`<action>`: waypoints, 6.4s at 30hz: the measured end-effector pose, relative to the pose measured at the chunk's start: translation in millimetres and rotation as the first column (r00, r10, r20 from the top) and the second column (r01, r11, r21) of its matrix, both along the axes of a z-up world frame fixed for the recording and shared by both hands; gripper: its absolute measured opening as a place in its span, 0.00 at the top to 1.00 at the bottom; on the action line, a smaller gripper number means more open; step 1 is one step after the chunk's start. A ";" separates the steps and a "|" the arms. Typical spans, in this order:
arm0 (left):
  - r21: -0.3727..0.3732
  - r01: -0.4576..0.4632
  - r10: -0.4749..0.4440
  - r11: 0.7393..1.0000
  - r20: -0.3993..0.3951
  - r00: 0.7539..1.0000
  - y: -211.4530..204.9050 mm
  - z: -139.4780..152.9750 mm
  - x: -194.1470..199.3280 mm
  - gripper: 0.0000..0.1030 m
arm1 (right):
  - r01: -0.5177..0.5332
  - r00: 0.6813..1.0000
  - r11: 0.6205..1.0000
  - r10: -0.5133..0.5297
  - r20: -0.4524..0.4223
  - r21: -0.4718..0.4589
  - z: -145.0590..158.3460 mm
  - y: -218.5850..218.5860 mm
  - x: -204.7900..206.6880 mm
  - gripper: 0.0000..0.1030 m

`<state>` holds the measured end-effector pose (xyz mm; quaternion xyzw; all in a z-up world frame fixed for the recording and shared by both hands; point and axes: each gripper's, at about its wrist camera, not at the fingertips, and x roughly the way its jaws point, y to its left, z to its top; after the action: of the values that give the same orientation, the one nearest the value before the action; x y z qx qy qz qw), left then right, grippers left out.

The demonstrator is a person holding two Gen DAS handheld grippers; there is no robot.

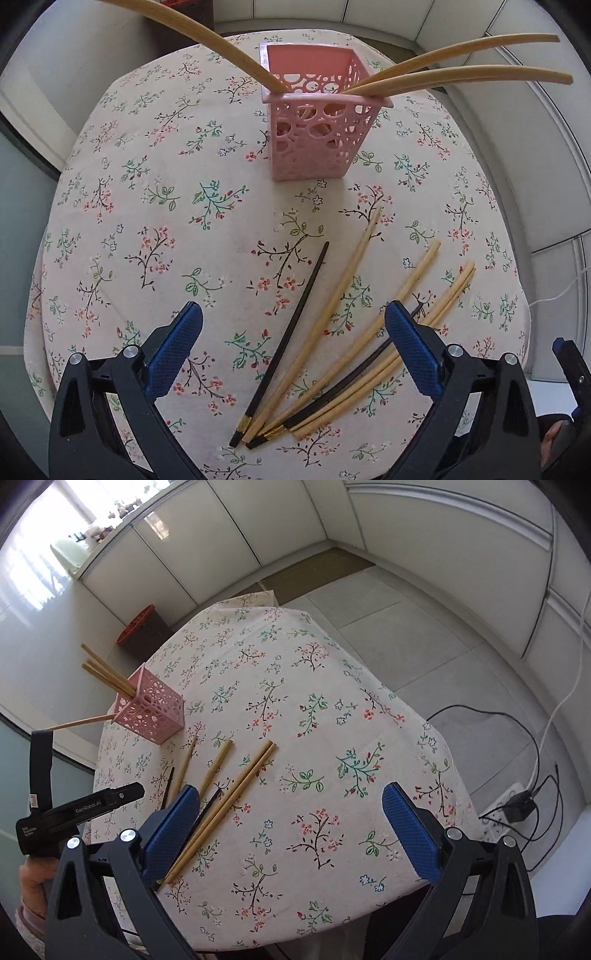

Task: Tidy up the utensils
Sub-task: 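Move the left tool down toward the remaining chopsticks, then close the left tool on a black chopstick while the right tool closes on a wooden chopstick, then lift both held chopsticks upright and carry them over the pink holder, then open both tools to drop the chopsticks into the pink holder, then move both tools back toward the remaining chopsticks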

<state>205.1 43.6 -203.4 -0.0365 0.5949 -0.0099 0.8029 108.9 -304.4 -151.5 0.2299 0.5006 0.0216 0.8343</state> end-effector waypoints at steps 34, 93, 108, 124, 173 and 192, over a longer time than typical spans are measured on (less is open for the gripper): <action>-0.024 0.064 -0.064 0.998 0.024 0.998 4.8 -21.6 15.4 0.96 | -0.059 0.964 0.951 0.133 -0.229 0.304 -54.1 94.9 70.1 0.57; -0.103 0.020 0.042 0.995 0.566 0.823 53.8 158.0 -122.5 0.97 | -0.315 0.893 0.948 0.281 0.351 0.041 139.5 127.3 -37.0 0.96; -0.081 0.057 0.017 0.995 0.708 0.706 36.5 245.8 -89.4 0.97 | -0.266 0.798 0.963 0.195 0.571 0.044 269.8 114.4 28.2 0.96; -0.110 0.036 0.040 0.993 0.617 0.786 23.7 203.4 24.7 0.95 | -0.230 0.811 0.972 0.212 0.545 -0.035 242.6 135.5 142.6 0.96; -0.142 -0.068 0.143 0.987 0.619 0.773 47.7 187.8 -34.0 0.33 | -0.116 0.866 0.973 0.197 0.461 -0.198 177.3 131.9 86.4 0.27; -0.038 0.010 0.001 0.999 0.298 0.955 13.7 92.0 -21.7 0.07 | -0.038 0.979 0.988 0.066 0.191 -0.147 66.3 45.7 19.7 0.07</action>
<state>183.4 57.3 -111.4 -0.0489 0.4669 -0.0287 0.8825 128.6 -258.8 -85.2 0.1531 0.4224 0.0302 0.8929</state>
